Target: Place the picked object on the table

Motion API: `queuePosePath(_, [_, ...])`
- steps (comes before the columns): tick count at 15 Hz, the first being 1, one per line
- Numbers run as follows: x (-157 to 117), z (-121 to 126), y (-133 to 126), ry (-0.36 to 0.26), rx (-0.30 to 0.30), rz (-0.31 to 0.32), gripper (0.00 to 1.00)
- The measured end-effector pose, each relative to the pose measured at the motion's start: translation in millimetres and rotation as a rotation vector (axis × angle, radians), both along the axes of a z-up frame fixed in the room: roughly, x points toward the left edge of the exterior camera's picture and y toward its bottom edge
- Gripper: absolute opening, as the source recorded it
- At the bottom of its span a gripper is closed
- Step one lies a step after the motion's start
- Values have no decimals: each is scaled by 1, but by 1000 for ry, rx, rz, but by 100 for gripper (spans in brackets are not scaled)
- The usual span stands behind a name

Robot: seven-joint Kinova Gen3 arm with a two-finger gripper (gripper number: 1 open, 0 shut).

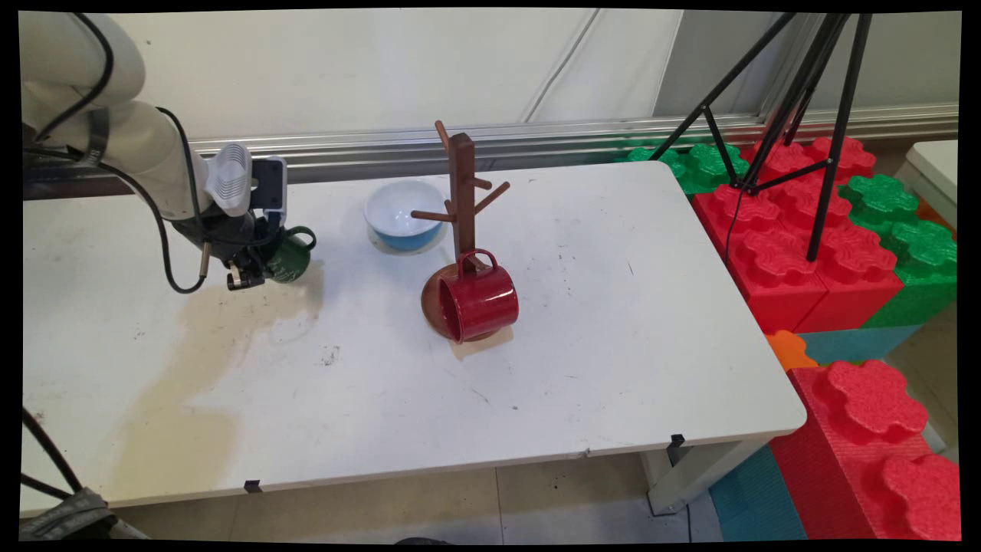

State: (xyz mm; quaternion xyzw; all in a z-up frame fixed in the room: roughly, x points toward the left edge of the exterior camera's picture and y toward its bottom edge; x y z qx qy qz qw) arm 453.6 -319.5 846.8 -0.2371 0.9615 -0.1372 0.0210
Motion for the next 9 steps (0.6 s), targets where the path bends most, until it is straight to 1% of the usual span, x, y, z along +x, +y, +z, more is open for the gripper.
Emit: queuePosePath(9, [-4, -9, -7, -15, 40, 17, 0])
